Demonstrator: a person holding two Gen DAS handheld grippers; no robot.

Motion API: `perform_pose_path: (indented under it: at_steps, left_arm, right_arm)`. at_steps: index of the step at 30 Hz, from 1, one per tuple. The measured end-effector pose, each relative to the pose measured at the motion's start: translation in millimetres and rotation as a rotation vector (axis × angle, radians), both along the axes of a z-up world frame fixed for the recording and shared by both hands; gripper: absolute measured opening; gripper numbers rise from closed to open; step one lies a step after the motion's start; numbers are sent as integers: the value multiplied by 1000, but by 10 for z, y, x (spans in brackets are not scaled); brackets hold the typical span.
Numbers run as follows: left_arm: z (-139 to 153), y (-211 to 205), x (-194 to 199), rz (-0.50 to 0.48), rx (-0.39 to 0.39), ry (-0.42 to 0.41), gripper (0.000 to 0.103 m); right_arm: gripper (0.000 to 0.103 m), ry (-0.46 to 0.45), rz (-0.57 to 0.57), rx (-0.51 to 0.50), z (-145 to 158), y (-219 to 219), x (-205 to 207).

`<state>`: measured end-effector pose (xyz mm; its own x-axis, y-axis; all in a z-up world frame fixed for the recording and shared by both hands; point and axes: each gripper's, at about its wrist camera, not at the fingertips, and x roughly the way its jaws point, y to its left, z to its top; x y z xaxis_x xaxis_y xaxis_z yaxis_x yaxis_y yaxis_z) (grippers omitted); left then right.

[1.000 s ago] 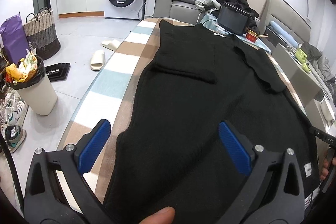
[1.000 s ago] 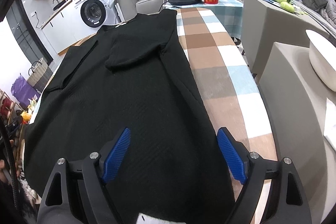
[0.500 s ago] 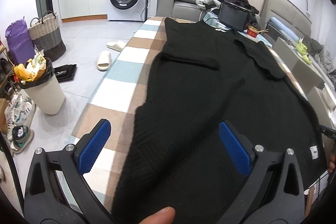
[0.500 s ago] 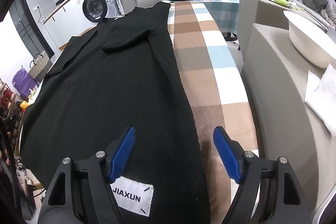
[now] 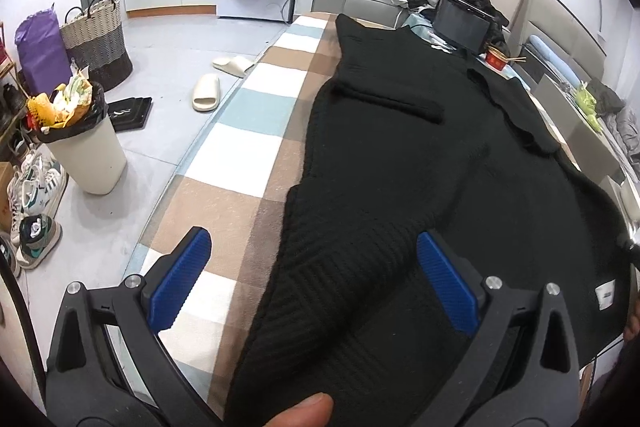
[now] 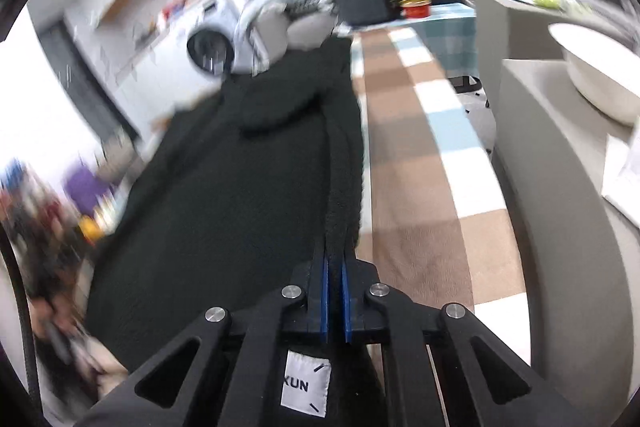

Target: Fold small clothes

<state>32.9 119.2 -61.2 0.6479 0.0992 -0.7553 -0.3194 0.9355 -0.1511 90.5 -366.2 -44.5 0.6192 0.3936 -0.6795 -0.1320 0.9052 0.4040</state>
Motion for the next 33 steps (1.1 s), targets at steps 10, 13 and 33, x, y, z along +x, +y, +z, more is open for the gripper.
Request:
perform_pose_path:
  at_steps: [10,13,33]
  left_arm:
    - [-77,20,-28,-51,-13,55,102]
    - [-119,44,-46,-57,-24,77,98]
    - [-43,-157,-18,-171,-27,-41,5]
  right_arm:
    - [21,119,-17,-46,-155,-26,98]
    - [27,113,-13,-34,-192,-40,102]
    - [5,72,0,-54,-141,70,115]
